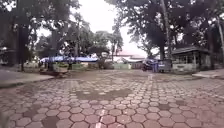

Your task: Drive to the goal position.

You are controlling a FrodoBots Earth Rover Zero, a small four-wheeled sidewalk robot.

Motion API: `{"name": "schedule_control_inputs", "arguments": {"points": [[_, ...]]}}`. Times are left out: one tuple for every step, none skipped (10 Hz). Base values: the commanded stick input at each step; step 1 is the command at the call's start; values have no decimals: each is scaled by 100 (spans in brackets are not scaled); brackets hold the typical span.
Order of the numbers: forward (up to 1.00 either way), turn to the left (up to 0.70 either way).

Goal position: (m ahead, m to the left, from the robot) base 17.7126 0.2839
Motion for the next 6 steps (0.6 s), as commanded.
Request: {"name": "schedule_control_inputs", "arguments": {"points": [[70,0],[70,0],[70,0],[70,0],[70,0],[70,0]]}}
